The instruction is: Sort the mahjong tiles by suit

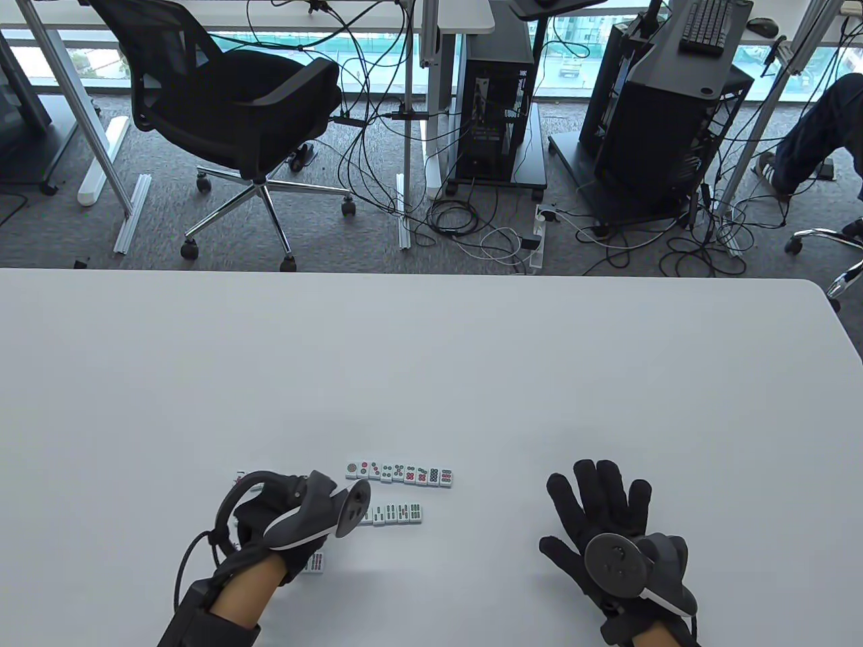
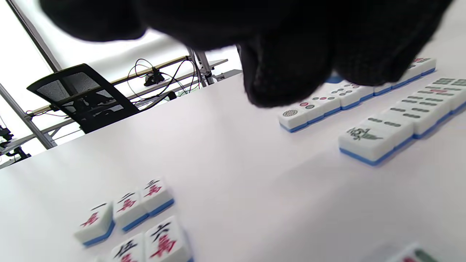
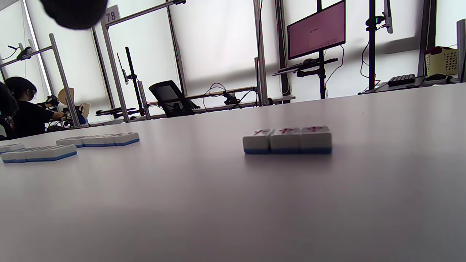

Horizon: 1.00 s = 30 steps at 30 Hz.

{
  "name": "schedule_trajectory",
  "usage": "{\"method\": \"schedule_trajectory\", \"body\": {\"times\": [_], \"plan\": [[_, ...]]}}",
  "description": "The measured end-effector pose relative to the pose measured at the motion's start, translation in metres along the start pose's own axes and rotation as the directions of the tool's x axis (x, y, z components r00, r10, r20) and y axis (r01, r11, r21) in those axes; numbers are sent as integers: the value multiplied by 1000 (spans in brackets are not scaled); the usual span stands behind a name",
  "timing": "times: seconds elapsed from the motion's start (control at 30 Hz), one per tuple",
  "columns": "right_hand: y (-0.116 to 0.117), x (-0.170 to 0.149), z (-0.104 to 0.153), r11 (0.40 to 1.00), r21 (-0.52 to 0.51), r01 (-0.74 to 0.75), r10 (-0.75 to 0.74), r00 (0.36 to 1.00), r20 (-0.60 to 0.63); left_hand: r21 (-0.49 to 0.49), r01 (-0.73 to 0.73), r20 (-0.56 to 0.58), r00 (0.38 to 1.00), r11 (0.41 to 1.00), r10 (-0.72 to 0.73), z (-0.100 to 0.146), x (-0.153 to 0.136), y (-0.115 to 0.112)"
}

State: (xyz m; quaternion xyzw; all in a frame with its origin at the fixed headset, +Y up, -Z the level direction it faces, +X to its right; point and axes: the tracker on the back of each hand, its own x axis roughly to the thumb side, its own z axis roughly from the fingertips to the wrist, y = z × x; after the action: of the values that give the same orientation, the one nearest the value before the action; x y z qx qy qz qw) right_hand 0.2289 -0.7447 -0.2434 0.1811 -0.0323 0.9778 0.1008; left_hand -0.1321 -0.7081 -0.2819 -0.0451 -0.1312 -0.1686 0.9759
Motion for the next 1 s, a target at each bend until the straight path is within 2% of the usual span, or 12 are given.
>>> {"method": "schedule_trajectory", "body": {"times": [0.2, 0.27, 0.43, 0.73, 0.87, 1.0], "plan": [[-1, -1, 0, 1000, -9, 10, -10, 1000, 1, 1, -6, 128, 992, 1000, 6, -33, 58, 9], [-1, -1, 0, 1000, -10, 15, -15, 1000, 1, -27, -37, 174, 984, 999, 41, -41, 77, 9], [-1, -2, 1, 1000, -13, 20, -20, 1000, -1, -45, 13, 201, 980, 999, -3, -54, 103, 2], [-1, -3, 1, 1000, -7, 21, -21, 1000, -3, -32, 124, 209, 971, 992, -115, -59, 118, -6], [-1, -3, 1, 1000, -4, 17, -17, 1000, -2, -31, 134, 201, 972, 990, -125, -56, 114, -5], [-1, -3, 1, 1000, -6, 16, -17, 1000, -2, 49, 140, 174, 974, 989, -147, -41, 98, 0]]}}
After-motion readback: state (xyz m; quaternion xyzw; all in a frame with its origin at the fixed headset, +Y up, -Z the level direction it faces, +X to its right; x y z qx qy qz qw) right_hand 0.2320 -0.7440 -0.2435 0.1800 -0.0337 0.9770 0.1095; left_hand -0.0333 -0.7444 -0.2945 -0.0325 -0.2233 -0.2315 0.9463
